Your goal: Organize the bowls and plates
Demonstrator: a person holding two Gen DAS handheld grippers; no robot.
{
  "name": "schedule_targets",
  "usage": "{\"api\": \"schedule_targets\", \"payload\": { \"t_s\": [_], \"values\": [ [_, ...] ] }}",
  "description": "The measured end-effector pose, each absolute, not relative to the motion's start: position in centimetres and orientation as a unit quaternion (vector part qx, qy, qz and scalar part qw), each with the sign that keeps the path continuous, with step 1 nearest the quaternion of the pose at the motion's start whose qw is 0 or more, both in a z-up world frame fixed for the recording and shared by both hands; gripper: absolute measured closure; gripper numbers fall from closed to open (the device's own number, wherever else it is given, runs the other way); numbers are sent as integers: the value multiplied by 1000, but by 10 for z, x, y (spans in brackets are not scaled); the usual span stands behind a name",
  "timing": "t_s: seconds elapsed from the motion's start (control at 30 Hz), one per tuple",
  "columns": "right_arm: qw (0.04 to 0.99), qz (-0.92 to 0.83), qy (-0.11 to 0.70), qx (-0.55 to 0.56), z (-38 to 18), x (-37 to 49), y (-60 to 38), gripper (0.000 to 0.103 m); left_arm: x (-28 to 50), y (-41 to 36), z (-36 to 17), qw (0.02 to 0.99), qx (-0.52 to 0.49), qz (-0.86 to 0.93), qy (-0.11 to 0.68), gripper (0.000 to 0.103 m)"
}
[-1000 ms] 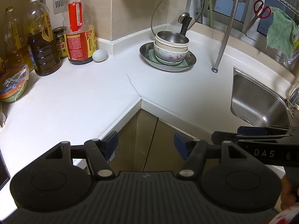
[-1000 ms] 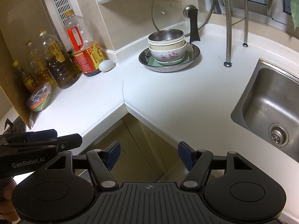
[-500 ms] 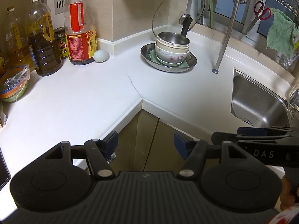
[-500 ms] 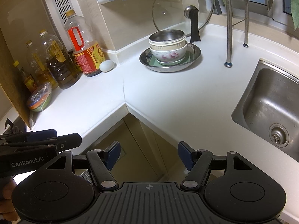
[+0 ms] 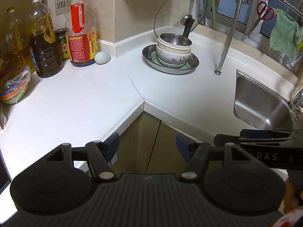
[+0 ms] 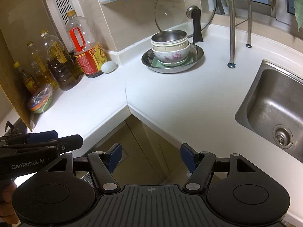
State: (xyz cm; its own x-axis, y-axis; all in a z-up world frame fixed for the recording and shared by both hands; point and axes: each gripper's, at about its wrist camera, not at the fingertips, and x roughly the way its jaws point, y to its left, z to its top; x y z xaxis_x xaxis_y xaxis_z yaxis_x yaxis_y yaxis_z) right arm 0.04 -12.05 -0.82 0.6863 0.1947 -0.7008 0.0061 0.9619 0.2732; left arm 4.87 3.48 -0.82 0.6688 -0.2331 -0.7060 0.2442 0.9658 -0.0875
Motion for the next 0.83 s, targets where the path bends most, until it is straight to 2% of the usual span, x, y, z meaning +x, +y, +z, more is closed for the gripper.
{"api": "schedule_targets", "payload": {
  "t_s": [0.83],
  "values": [
    [909,52,392,128,-6,0,-119,35,47,34,-8,913,7,-134,385,39]
  ]
}}
